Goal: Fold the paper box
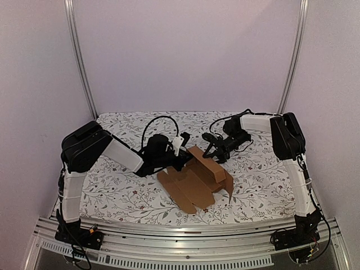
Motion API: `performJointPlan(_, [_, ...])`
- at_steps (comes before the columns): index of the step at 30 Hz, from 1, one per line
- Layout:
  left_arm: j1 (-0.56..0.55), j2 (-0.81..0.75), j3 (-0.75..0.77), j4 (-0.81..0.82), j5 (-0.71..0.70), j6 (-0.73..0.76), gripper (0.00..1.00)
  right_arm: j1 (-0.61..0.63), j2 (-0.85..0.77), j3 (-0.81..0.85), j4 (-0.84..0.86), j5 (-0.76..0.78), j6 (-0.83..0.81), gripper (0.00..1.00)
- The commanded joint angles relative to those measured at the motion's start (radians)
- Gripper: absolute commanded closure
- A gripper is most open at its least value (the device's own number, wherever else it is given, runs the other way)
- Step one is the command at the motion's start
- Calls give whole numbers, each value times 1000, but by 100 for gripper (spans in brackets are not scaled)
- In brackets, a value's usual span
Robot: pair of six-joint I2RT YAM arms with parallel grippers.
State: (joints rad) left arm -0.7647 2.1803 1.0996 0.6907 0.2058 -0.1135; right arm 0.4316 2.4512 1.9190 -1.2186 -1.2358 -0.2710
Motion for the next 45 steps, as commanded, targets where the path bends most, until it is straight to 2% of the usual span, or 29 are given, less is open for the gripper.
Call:
performJointPlan(1, [-18, 14, 20, 0, -3, -28, 100, 21, 25, -17, 14, -64, 1, 36])
performJointPlan(4, [-22, -8, -6, -12, -74, -91, 100, 23, 17, -32, 16, -99, 2, 36])
performJointPlan(8, [-66, -70, -54, -57, -360, -226, 100, 48, -21, -82, 84, -167, 47, 35])
performJointPlan(10, [-102, -88, -56, -129, -543, -310, 100, 73, -45, -118, 140, -207, 94, 35])
performJointPlan(13, [-144, -96, -36, -177, -639, -301, 95, 93, -51, -118, 163, -282, 143, 35])
performJointPlan(15, [-147, -115, -10, -261, -620, -294, 95, 87, -48, -105, 161, -283, 156, 35])
performJointPlan(21, [-145, -286, -148, -320, -332, -271, 92, 24, -83, -128, 126, -206, 120, 35])
performJointPlan(25, [-145, -364, -166, -521, -194, -241, 93, 10, -104, -116, -2, -119, -16, 34])
performJointPlan(29, [-153, -383, -136, -685, -196, -205, 93, 21, -110, -115, -84, -114, -125, 34])
performJointPlan(34, [-156, -345, -159, -599, -352, -158, 83, 56, -105, -124, -147, -109, -227, 33])
performJointPlan(39, [-160, -309, -177, -455, -357, -92, 75, 62, -112, -123, -153, -112, -233, 33])
performJointPlan(42, [-164, -287, -174, -423, -368, -102, 74, 62, -121, -125, -162, -111, -235, 33])
performJointPlan(45, [-172, -286, -221, -295, -380, -80, 72, 61, -117, -128, -174, -126, -246, 33])
